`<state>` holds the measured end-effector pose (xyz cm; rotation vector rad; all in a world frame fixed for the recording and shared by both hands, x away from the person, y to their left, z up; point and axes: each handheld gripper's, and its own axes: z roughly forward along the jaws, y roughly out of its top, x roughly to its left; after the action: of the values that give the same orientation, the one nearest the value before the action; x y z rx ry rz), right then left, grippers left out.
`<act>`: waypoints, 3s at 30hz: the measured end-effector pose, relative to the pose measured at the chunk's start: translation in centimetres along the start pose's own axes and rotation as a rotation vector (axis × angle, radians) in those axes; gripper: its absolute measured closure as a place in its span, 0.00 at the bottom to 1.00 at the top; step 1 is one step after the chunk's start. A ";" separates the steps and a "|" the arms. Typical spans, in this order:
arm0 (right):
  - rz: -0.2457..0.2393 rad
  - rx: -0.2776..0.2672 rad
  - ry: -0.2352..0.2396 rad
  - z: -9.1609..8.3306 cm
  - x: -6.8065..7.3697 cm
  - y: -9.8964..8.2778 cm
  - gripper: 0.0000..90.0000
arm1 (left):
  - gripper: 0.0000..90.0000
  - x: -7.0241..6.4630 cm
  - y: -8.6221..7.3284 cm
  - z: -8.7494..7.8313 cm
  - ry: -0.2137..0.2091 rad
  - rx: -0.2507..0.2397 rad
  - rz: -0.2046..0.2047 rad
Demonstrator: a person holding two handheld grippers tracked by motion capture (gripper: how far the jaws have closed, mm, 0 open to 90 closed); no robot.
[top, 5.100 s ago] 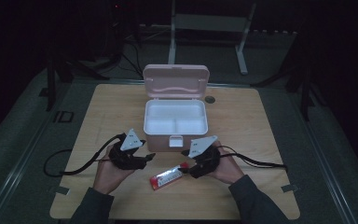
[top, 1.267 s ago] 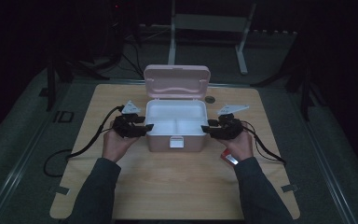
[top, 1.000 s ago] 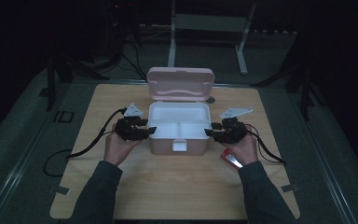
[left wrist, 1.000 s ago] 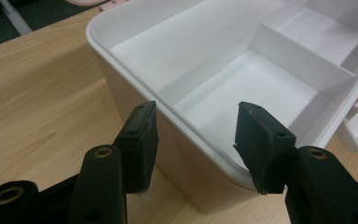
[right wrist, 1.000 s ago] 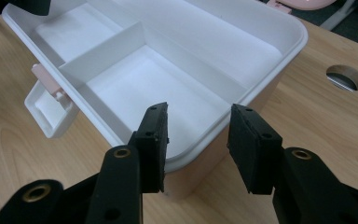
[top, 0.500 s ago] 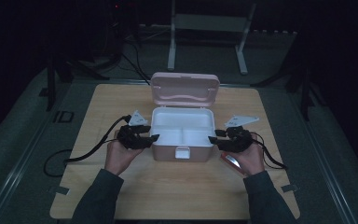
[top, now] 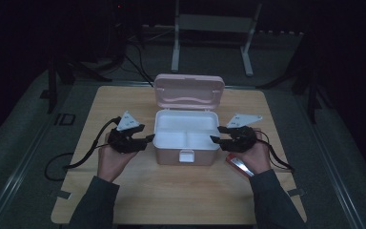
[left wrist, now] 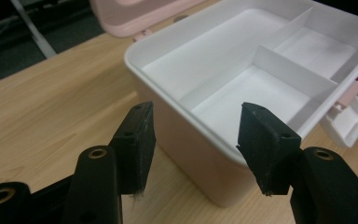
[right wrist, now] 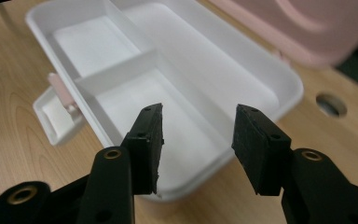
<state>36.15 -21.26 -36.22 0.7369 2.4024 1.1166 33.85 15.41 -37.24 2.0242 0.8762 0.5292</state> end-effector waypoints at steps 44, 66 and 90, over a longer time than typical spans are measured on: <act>-0.550 0.580 0.259 10.6 0.7 10.0 0.92 | 0.47 -0.7 -9.6 2.1 -0.023 0.128 -0.034; -0.569 0.737 0.327 13.0 0.9 11.2 0.97 | 0.47 -0.7 -9.7 2.4 -0.026 0.140 -0.028; -0.554 0.688 0.319 11.8 1.0 11.7 1.00 | 0.48 -0.6 -9.7 2.2 -0.023 0.141 -0.029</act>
<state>45.25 -7.45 -34.38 0.0268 3.0134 0.1800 31.11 17.60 -46.56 2.1367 0.9506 0.4381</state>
